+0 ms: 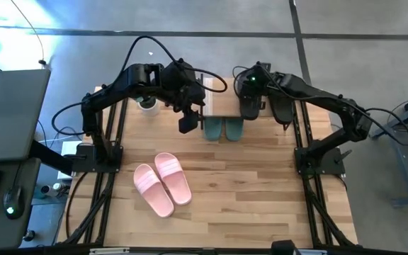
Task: Pick and place slides into the shelf
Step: Adjust the black slipper on the shelf
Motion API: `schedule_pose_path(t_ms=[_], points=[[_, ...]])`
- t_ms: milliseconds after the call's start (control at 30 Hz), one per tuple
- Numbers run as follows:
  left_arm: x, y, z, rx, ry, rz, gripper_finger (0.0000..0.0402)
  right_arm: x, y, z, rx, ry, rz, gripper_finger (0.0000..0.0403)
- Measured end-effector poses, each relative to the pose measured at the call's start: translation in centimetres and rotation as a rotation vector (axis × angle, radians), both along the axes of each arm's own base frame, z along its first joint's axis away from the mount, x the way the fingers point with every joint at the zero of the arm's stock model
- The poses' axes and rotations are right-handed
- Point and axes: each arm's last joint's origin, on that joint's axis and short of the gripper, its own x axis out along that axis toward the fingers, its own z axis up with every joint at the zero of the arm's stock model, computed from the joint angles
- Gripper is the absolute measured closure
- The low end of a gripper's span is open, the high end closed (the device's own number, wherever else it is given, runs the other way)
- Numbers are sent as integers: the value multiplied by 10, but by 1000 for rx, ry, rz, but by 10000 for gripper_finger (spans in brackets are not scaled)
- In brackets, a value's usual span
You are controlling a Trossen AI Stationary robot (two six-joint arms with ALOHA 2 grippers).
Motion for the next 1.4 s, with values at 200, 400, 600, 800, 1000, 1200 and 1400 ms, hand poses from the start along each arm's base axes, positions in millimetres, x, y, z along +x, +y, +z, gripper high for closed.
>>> schedule_pose_path(t_ms=[200,400,600,800,1000,1200,1400], points=[[0,0,0,0,-1,0,147,-11,6,8,7,9,15,401],[2,0,1,5,-20,0,147,-16,2,9,33,-12,-6,402],[2,0,2,3,-29,-1,147,-21,-2,8,58,4,-2,402],[2,0,2,-3,-30,-6,147,-23,-3,7,69,14,4,403],[2,0,2,-3,-30,-6,147,-23,-1,6,99,20,36,403],[2,0,2,-3,-30,-6,147,-28,-4,5,110,41,23,403],[2,0,2,-3,-30,-6,147,-31,-6,5,118,52,11,403]])
